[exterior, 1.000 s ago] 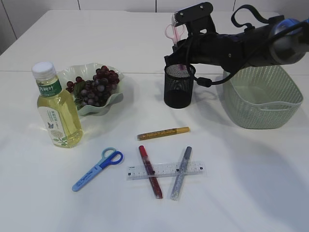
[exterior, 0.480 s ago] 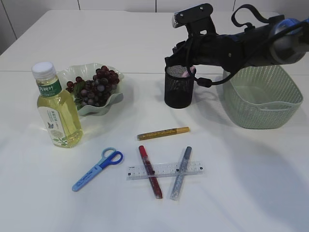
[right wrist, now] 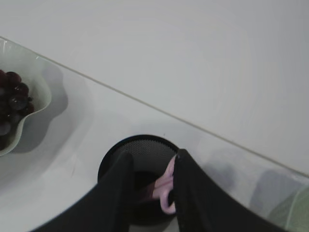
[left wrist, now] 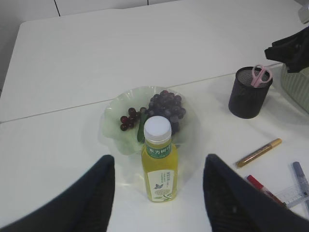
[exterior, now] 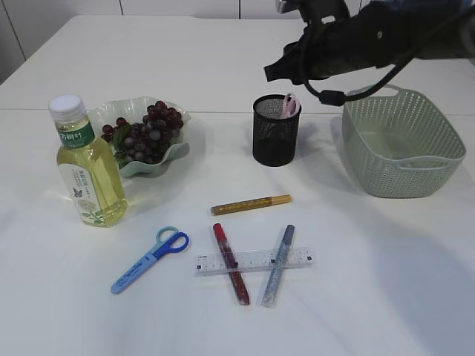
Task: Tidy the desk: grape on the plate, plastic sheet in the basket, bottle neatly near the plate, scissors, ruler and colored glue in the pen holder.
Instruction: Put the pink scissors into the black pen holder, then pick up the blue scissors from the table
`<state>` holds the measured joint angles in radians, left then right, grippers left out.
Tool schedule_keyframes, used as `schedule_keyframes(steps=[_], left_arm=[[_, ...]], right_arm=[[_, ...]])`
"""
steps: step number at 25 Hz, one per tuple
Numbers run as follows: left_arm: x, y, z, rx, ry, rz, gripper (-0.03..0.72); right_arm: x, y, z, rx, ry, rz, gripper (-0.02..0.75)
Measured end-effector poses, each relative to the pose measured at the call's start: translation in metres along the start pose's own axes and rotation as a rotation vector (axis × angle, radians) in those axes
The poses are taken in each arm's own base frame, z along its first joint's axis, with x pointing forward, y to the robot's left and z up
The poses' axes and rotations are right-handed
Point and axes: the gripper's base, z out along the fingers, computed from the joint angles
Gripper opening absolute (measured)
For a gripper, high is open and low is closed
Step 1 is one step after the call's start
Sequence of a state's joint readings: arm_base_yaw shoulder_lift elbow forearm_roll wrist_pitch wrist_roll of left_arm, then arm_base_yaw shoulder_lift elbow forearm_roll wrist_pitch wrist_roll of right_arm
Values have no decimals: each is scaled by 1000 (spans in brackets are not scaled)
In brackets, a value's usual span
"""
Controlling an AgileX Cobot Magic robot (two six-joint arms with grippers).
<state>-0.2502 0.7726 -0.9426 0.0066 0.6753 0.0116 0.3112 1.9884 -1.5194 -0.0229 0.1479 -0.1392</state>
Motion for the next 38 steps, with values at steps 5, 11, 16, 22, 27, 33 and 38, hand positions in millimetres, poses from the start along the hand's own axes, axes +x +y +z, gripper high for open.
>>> schedule_keyframes(steps=[5, 11, 16, 22, 27, 33, 38], left_arm=[[0, -1, 0, 9, 4, -11, 426], [4, -1, 4, 12, 57, 46, 426], [8, -1, 13, 16, 115, 60, 426], [9, -7, 17, 80, 140, 58, 426], [9, -13, 20, 159, 210, 90, 426], [5, -28, 39, 278, 429, 195, 426], [10, -65, 78, 397, 599, 328, 426]], right_arm=[[-17, 0, -51, -53, 162, 101, 239], [-16, 12, -112, -197, 458, 213, 239], [-4, 22, -138, -297, 700, 238, 239], [-2, 22, -140, -289, 743, 266, 239], [-3, 22, -142, -270, 749, 316, 240], [-1, 22, -160, -259, 742, 343, 239], [14, 24, -182, -254, 766, 359, 239]])
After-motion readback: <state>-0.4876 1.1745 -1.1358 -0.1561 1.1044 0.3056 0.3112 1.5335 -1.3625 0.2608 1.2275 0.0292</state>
